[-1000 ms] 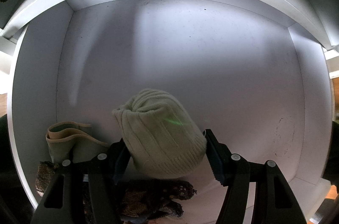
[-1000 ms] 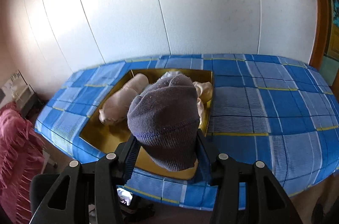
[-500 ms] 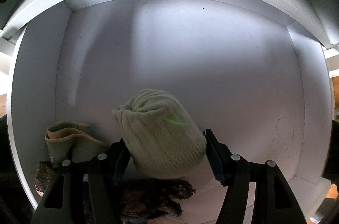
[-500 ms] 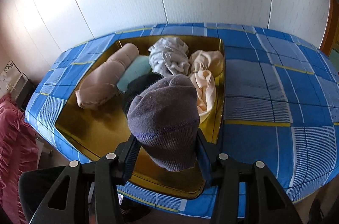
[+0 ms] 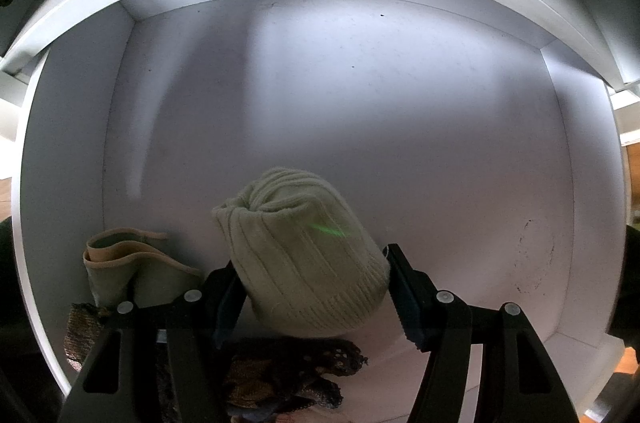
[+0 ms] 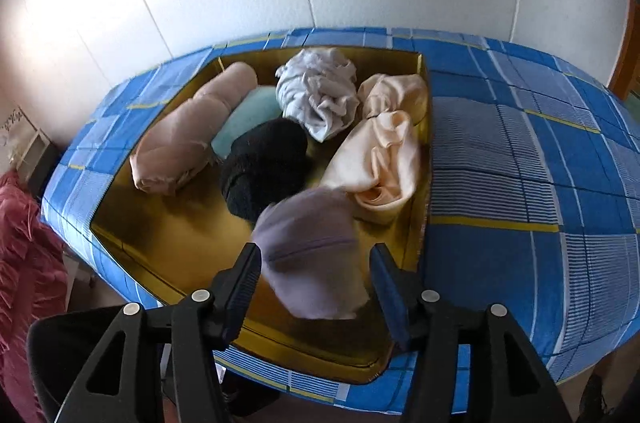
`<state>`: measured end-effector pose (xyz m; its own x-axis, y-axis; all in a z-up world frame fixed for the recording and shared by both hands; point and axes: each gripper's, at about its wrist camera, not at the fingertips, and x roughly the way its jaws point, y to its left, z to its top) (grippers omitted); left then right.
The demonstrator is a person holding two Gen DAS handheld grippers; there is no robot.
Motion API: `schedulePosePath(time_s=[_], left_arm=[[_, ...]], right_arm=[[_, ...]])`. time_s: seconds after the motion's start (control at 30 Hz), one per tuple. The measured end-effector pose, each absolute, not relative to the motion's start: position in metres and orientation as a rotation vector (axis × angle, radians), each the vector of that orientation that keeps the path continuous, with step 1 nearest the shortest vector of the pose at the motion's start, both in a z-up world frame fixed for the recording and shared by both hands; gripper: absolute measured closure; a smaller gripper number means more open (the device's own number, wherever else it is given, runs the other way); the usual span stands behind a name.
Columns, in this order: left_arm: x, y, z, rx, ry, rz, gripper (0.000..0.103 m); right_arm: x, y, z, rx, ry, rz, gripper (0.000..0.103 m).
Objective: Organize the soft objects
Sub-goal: 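Lower the grey beanie into the gold box and open the right tool, then return the right tool to the shelf while the left tool closes on the cream beanie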
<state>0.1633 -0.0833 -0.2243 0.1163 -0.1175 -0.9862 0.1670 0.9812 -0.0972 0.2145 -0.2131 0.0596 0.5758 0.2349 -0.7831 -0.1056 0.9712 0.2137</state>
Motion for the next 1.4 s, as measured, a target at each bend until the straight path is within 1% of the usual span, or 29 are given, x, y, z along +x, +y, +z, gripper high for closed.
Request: schedulePosePath(time_s=[0.27, 0.47, 0.6, 0.7, 0.8, 0.9, 1.03, 1.13, 1.2, 1.3, 1.4], left_arm=[[0.164, -0.082, -0.226, 0.034, 1.439, -0.208, 0.037], [0.165, -0.082, -0.227, 0.034, 1.439, -0.21, 0.037], [0.165, -0.081, -0.226, 0.031, 1.439, -0.213, 0.037], [0.165, -0.079, -0.226, 0.028, 1.441, -0.211, 0.037], [0.165, -0.077, -0.226, 0.016, 1.441, -0.207, 0.037], [0.166, -0.075, -0.226, 0.003, 1.441, -0.206, 0.037], [0.167, -0.07, -0.226, -0.026, 1.437, -0.208, 0.036], [0.167, -0.066, -0.221, -0.06, 1.41, -0.207, 0.036], [0.168, -0.063, -0.217, -0.085, 1.387, -0.207, 0.035], [0.17, -0.061, -0.213, -0.105, 1.356, -0.21, 0.029], [0.17, -0.059, -0.212, -0.107, 1.346, -0.208, 0.029]], right_arm=[[0.159, -0.227, 0.068, 0.236, 0.784, 0.279, 0.046], [0.113, -0.227, 0.05, 0.222, 0.744, 0.277, 0.045], [0.095, -0.222, 0.029, 0.192, 0.778, 0.282, 0.046], [0.087, -0.219, 0.007, 0.173, 0.831, 0.274, 0.046], [0.09, -0.218, -0.02, 0.162, 0.937, 0.223, 0.045], [0.099, -0.216, -0.053, 0.129, 1.097, 0.17, 0.046], [0.103, -0.213, -0.093, 0.107, 1.267, 0.123, 0.045], [0.102, -0.215, -0.117, 0.144, 1.369, 0.113, 0.045], [0.102, -0.217, -0.13, 0.165, 1.419, 0.104, 0.045], [0.102, -0.221, -0.146, 0.179, 1.476, 0.082, 0.045], [0.102, -0.22, -0.157, 0.164, 1.514, 0.056, 0.045]])
